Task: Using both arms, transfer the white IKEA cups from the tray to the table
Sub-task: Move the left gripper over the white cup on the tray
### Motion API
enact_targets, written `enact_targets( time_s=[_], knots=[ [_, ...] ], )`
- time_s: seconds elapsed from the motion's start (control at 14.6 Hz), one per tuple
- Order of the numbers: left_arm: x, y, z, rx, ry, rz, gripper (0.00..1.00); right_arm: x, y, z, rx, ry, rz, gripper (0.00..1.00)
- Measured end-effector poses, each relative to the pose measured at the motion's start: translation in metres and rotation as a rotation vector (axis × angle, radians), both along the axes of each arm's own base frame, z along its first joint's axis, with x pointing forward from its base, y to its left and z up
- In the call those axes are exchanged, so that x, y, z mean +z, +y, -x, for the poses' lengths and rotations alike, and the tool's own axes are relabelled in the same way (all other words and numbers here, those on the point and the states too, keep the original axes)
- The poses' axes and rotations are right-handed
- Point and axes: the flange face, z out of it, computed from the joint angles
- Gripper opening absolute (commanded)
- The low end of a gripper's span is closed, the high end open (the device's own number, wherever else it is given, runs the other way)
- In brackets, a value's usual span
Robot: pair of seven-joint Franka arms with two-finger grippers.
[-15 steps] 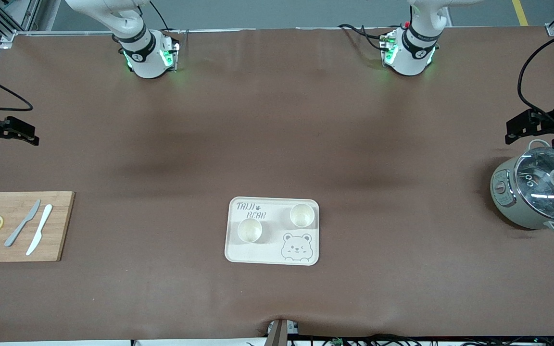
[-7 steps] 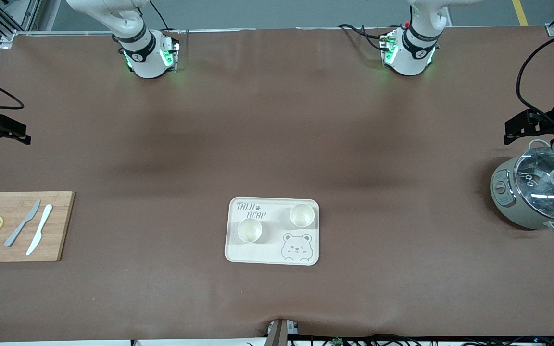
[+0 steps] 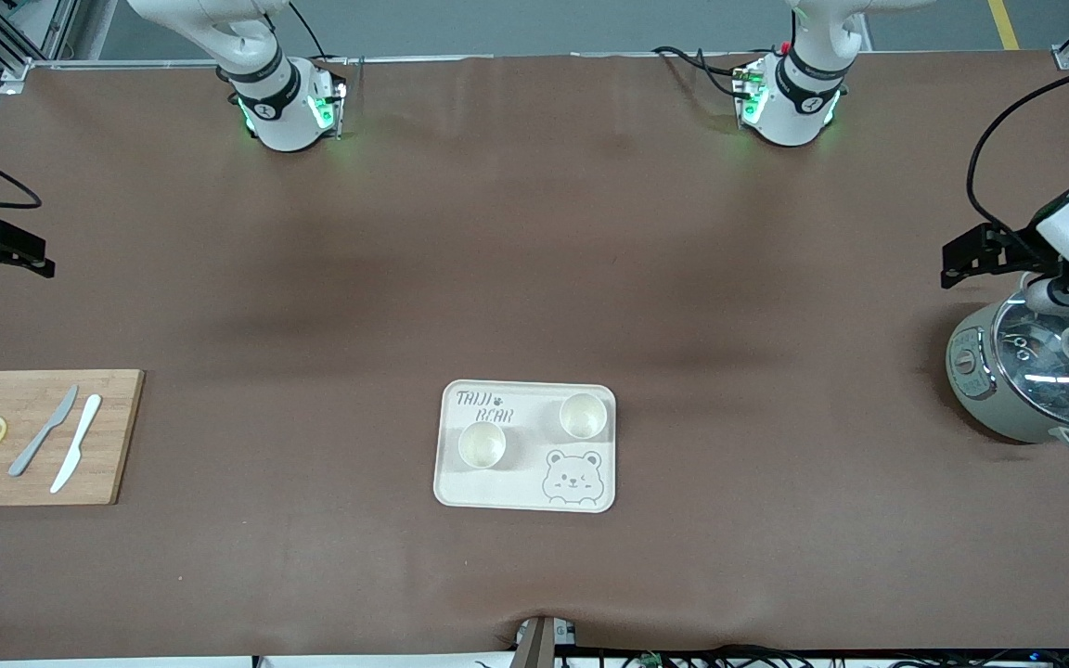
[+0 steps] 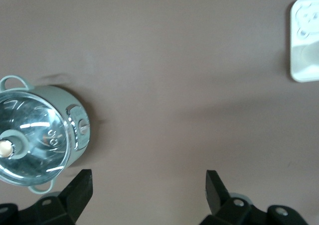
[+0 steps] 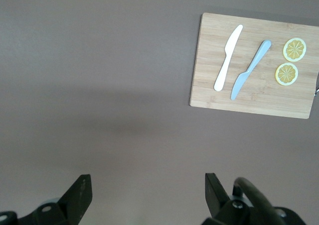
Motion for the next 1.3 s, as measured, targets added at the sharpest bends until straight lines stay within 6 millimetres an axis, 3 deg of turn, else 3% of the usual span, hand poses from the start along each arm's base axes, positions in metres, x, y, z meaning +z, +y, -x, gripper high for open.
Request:
enact_targets(
  time_s=[0.21,0.48,0.62,0.89,1.3],
  knots=[
    [-0.022,-0.050,-0.024,0.018,0.015,0.004,1.00,0.000,-0.013,0.003,0.008,0.000,-0.001,1.00],
    [-0.087,-0.124,-0.057,0.033,0.039,0.007,1.00,-0.001,-0.016,0.004,0.012,0.001,-0.002,1.00],
    [-0.112,-0.153,-0.062,0.048,0.044,0.008,1.00,-0.001,-0.016,0.004,0.013,0.001,-0.002,1.00],
    [-0.152,-0.195,-0.071,0.082,0.007,0.036,1.00,-0.001,-0.016,0.004,0.014,0.000,-0.002,1.00],
    [-0.236,-0.249,-0.068,0.130,-0.054,0.075,1.00,-0.001,-0.015,0.003,0.020,-0.001,-0.002,1.00]
  ],
)
